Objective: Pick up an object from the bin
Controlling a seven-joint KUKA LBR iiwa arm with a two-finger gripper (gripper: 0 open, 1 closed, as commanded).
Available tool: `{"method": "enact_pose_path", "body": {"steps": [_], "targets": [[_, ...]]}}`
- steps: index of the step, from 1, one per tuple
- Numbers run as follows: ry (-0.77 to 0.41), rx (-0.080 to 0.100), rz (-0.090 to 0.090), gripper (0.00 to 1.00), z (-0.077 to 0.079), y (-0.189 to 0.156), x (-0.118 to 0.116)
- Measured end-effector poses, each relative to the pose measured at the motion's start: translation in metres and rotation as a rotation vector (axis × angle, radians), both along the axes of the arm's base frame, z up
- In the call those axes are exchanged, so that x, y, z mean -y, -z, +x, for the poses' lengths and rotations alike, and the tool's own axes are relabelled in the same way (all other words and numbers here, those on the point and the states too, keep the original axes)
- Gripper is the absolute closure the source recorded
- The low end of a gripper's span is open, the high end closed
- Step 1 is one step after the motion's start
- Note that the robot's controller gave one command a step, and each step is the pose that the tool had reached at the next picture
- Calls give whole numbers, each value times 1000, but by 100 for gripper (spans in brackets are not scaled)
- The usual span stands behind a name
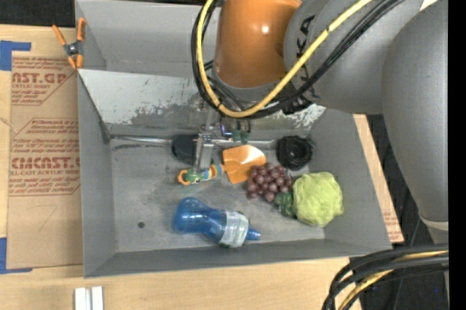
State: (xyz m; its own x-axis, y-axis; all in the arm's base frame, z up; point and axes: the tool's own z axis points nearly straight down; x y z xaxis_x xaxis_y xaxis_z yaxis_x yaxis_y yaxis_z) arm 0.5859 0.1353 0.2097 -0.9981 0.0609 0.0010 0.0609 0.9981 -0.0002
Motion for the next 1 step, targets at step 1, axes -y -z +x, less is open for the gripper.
{"method": "enact_pose_path", "body": {"steps": [1], "targets": [[-170,10,5,0,-4,-14,6]]}}
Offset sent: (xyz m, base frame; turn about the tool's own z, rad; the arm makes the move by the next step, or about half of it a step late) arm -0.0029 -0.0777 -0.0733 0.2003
